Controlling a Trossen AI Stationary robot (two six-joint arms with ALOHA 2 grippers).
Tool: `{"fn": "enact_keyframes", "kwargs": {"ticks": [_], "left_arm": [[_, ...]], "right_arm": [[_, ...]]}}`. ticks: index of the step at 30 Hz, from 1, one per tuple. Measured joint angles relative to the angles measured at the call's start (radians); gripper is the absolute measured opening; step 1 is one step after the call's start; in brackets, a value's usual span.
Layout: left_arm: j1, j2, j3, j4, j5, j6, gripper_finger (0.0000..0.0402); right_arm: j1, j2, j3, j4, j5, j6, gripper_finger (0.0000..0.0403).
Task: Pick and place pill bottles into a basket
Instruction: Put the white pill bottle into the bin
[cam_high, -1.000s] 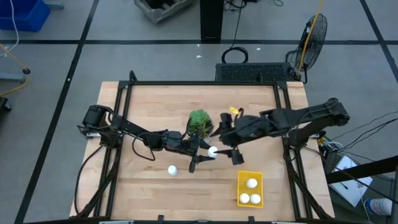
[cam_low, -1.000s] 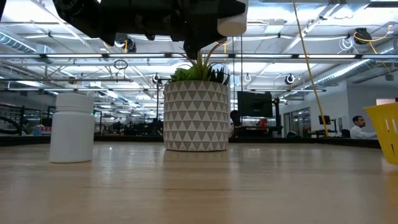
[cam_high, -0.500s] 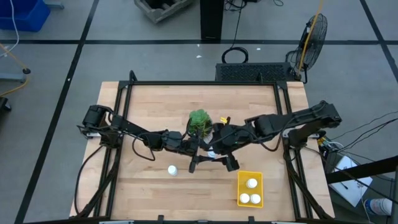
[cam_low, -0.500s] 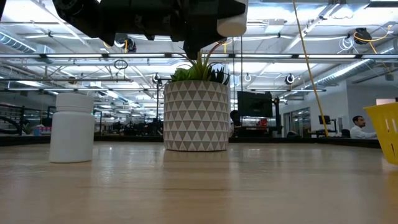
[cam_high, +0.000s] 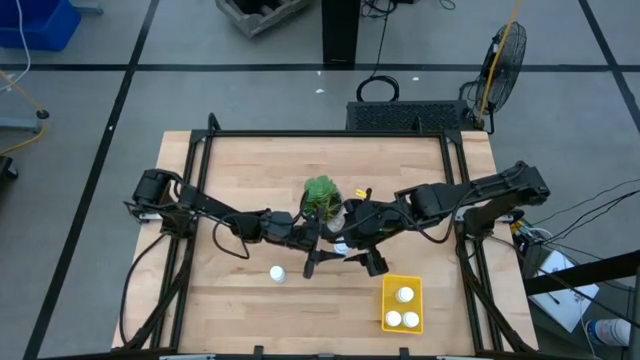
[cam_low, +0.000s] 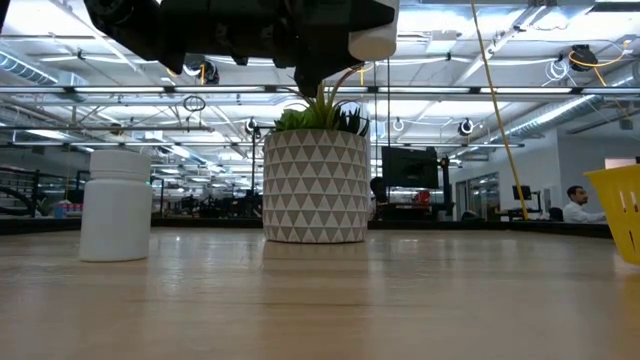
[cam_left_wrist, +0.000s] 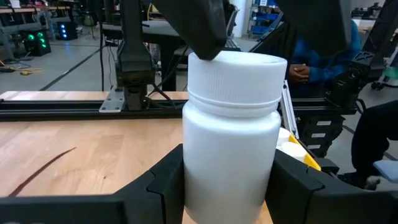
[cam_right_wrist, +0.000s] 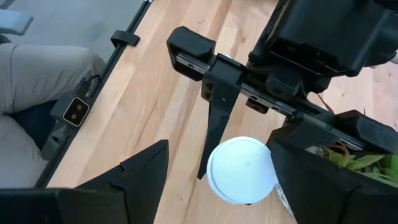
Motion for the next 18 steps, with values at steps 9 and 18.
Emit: {"fn": "enact_keyframes", "kwargs": {"ticks": [9, 18], "left_arm": [[-0.021, 0.000, 0.000, -0.003, 0.000, -0.002, 0.0172], [-0.024, 0.000, 0.000, -0.002, 0.000, 0.003, 0.0172]], "right_arm": [[-0.006, 0.000, 0.000, 0.019, 0.002, -0.023, 0.0274], [-0.006, 0.045, 0.000, 0.027, -0.001, -0.024, 0.0274]]}}
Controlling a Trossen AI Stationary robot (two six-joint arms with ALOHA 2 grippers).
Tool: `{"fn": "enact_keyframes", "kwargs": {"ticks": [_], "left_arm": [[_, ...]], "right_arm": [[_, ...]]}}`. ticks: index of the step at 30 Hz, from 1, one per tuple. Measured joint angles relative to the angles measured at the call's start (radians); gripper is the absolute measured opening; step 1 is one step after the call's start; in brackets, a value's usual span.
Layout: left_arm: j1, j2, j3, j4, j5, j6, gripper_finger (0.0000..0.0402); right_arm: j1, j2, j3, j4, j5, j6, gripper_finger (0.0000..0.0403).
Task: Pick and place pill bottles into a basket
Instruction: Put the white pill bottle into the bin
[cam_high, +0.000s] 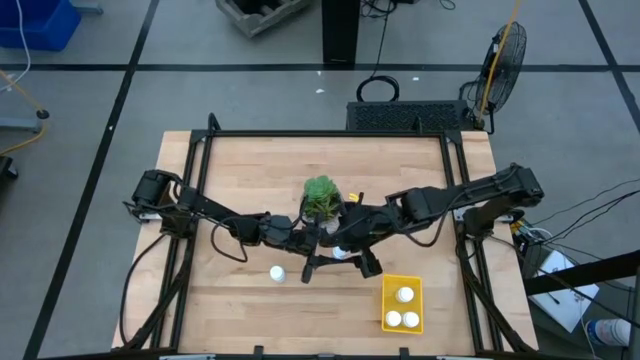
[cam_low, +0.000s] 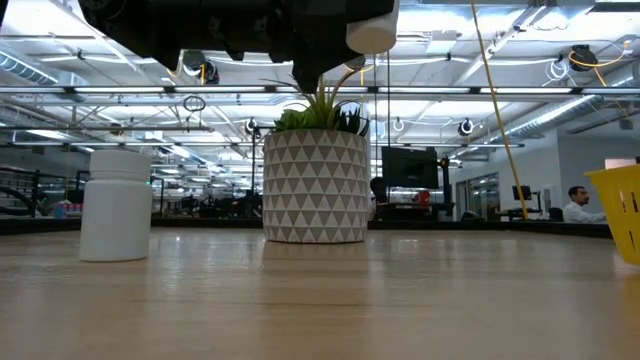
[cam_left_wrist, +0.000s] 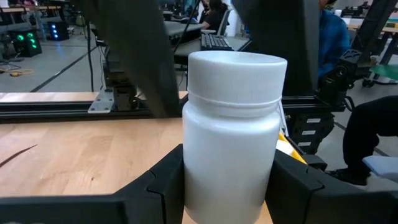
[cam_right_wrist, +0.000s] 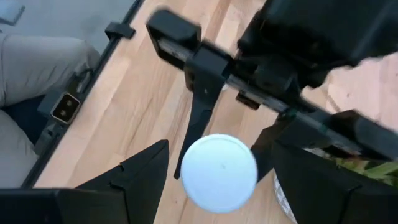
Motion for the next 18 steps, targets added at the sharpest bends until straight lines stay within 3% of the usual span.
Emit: {"fn": "enact_keyframes", "kwargs": {"ticks": [18], "left_arm": [[0.001, 0.000, 0.000, 0.004, 0.000, 0.008, 0.0171]], "right_arm": [[0.000, 0.003, -0.001, -0.035, -0.025, 0.015, 0.0260]]}}
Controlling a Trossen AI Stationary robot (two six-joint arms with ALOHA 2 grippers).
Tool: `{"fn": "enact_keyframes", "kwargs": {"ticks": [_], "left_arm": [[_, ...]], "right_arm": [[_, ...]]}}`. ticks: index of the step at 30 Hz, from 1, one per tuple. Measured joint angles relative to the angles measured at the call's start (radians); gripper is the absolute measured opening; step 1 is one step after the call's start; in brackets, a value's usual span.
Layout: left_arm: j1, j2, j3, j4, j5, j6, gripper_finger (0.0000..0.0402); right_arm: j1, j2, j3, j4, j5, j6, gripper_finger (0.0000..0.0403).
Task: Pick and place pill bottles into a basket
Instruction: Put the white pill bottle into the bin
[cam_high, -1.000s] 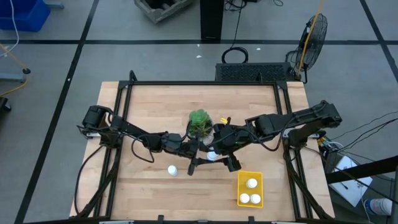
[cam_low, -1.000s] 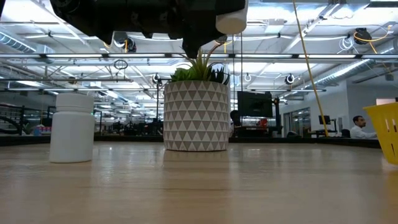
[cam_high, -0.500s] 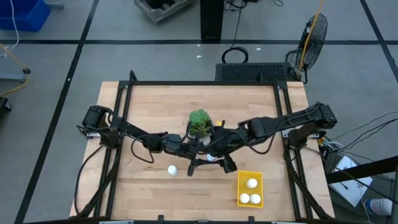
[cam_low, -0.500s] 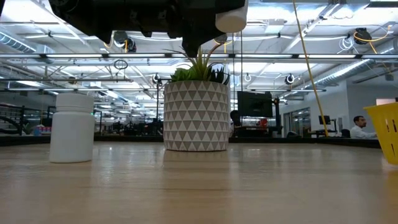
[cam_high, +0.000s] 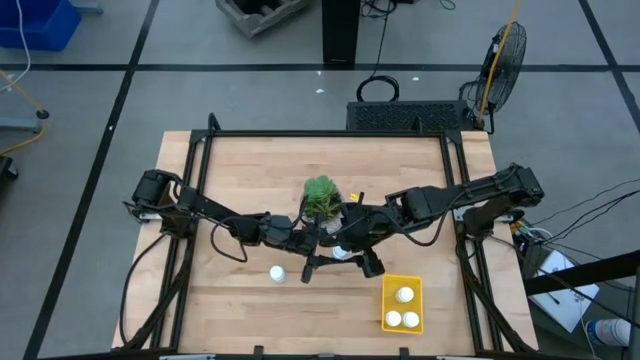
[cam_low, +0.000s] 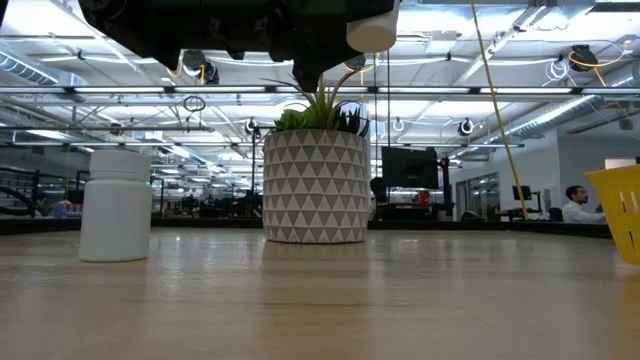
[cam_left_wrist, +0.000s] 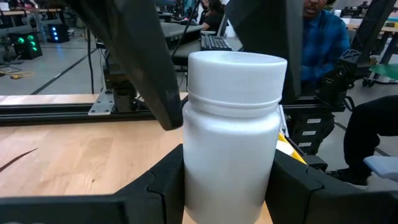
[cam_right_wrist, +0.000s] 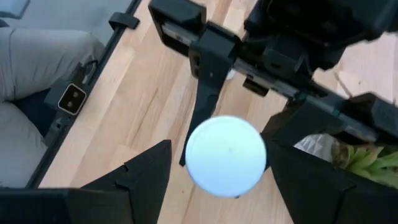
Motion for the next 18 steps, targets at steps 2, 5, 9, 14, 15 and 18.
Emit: {"fn": "enact_keyframes", "kwargs": {"ticks": [2, 5, 9, 14, 15, 18], "left_arm": [[0.000, 0.000, 0.000, 0.000, 0.000, 0.000, 0.0171], [0.000, 0.000, 0.000, 0.000, 0.000, 0.000, 0.0171], [0.000, 0.000, 0.000, 0.000, 0.000, -0.001, 0.0171], [0.000, 0.000, 0.000, -0.001, 0.001, -0.001, 0.0171], [0.000, 0.000, 0.000, -0.001, 0.005, -0.001, 0.0171], [-0.001, 0.000, 0.000, -0.006, 0.009, -0.001, 0.0171]], "right_arm": [[0.000, 0.000, 0.000, -0.007, -0.002, 0.008, 0.0248], [0.000, 0.000, 0.000, -0.004, -0.003, 0.011, 0.0230], [0.000, 0.000, 0.000, -0.002, -0.003, 0.010, 0.0212], [0.000, -0.007, 0.000, 0.014, -0.012, 0.009, 0.0200], [0.000, -0.007, 0.000, 0.017, -0.023, 0.009, 0.0197], [-0.001, -0.008, 0.000, 0.015, -0.050, 0.011, 0.0184]]}}
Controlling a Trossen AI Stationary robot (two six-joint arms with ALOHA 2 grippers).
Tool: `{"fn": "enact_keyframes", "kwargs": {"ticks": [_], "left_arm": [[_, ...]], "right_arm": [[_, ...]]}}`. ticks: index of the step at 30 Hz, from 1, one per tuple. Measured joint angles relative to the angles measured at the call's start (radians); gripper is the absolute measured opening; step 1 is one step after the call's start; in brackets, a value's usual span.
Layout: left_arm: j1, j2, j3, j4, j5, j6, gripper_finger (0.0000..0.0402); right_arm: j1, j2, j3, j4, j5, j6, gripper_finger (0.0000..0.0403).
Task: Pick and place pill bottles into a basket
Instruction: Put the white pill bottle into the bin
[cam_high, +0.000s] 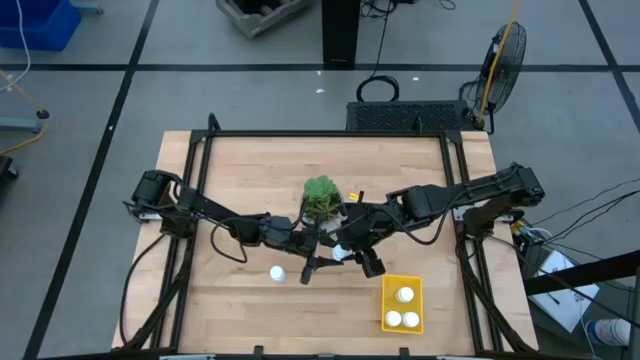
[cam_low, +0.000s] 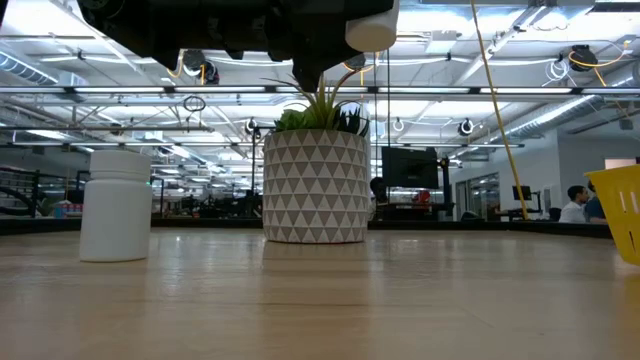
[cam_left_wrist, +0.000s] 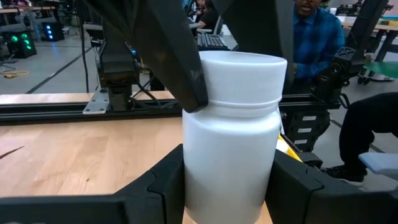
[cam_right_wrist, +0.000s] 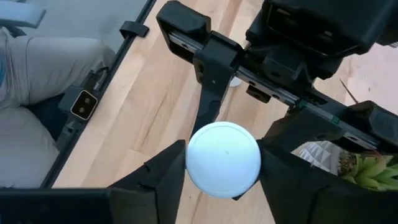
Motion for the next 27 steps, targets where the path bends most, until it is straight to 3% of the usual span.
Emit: {"fn": "enact_keyframes", "kwargs": {"ticks": [5, 11, 20, 27], "left_arm": [[0.000, 0.000, 0.000, -0.001, 0.000, -0.001, 0.0171], [0.000, 0.000, 0.000, -0.001, 0.007, -0.004, 0.0172], [-0.003, 0.000, 0.000, 0.011, 0.021, -0.025, 0.0254], [-0.001, 0.000, 0.000, 0.014, 0.027, -0.020, 0.0292]], "right_arm": [[0.000, 0.000, 0.000, -0.004, -0.001, -0.002, 0.0150], [0.000, 0.000, 0.000, -0.012, -0.002, -0.002, 0.0156], [0.002, -0.029, 0.000, -0.055, -0.061, 0.008, 0.0149], [0.030, -0.070, 0.001, -0.119, -0.065, 0.076, 0.0159]]}}
